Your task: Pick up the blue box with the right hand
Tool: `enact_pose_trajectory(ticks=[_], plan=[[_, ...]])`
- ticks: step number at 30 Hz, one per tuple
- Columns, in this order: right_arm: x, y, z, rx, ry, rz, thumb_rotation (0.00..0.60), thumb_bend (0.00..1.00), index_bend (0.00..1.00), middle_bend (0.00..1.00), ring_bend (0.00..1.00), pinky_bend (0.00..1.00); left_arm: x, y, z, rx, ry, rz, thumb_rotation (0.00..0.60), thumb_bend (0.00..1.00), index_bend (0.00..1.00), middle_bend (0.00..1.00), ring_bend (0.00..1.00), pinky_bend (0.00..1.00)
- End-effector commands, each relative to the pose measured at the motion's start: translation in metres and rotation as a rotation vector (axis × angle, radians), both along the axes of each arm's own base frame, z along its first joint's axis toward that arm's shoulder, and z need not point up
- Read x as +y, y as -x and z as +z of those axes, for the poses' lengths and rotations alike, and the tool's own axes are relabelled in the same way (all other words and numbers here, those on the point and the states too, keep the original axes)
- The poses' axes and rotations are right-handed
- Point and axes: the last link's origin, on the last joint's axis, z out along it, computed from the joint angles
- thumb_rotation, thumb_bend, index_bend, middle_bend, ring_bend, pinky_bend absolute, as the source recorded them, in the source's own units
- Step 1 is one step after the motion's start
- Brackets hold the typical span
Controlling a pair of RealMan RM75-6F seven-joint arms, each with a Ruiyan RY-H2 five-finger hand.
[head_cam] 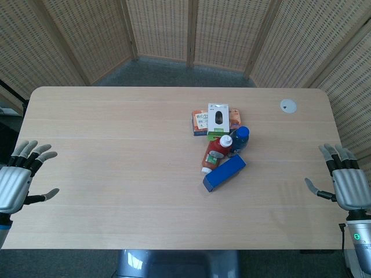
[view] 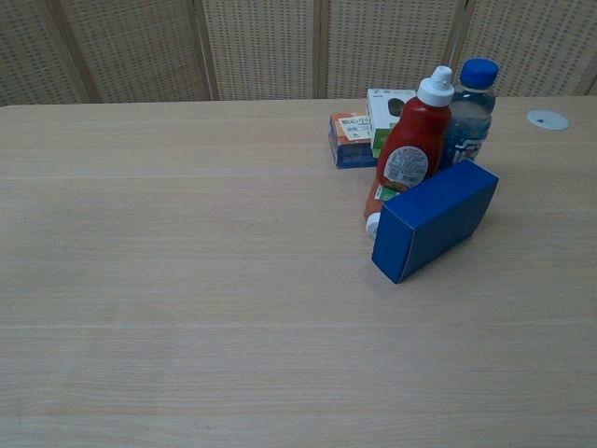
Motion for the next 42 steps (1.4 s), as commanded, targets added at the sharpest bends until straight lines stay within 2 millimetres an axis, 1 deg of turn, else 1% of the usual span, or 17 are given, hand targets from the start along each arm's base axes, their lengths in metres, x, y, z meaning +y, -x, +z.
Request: enact_pose_trajectory(ticks=[1,5,13,17,24,32,35,42], plan=[[0.000,0.000,-0.001,-0.007,-0.003,-0.001,0.197,0.33,0.00,0.00,0.00,0.00,0.000,0.000,-0.001,-0.010,0.010,0.003,0.600,0.00,0.23,0.18,0.00,0.00],[0.001,-0.002,-0.003,-0.015,-0.017,0.013,0.200,0.33,0.00,0.00,0.00,0.00,-0.001,-0.003,0.002,-0.020,0.012,-0.008,0.600,0.00,0.23,0.18,0.00,0.00],[0.005,-0.012,-0.002,-0.007,-0.062,0.065,0.200,0.33,0.00,0.00,0.00,0.00,-0.001,-0.008,0.004,-0.044,0.029,-0.024,0.600,0.00,0.23,0.17,0.00,0.00],[0.003,-0.022,-0.010,-0.010,-0.115,0.091,0.198,0.33,0.00,0.00,0.00,0.00,0.003,-0.009,0.003,-0.047,0.051,-0.028,0.600,0.00,0.22,0.17,0.00,0.00],[-0.006,-0.056,-0.044,0.009,-0.288,0.192,0.202,0.34,0.00,0.00,0.00,0.00,0.014,-0.006,0.004,-0.044,0.076,-0.028,0.600,0.00,0.22,0.16,0.00,0.00],[-0.018,-0.093,-0.087,0.047,-0.431,0.282,0.208,0.34,0.00,0.00,0.00,0.00,0.022,0.000,0.003,-0.045,0.091,-0.027,0.600,0.00,0.22,0.16,0.00,0.00],[-0.023,-0.106,-0.101,0.061,-0.467,0.313,0.213,0.34,0.00,0.00,0.00,0.00,0.024,0.002,0.003,-0.048,0.094,-0.029,0.600,0.00,0.22,0.16,0.00,0.00],[-0.037,-0.128,-0.123,0.107,-0.528,0.363,0.220,0.34,0.00,0.00,0.00,0.00,0.025,0.006,0.005,-0.044,0.097,-0.026,0.600,0.00,0.22,0.13,0.00,0.00]])
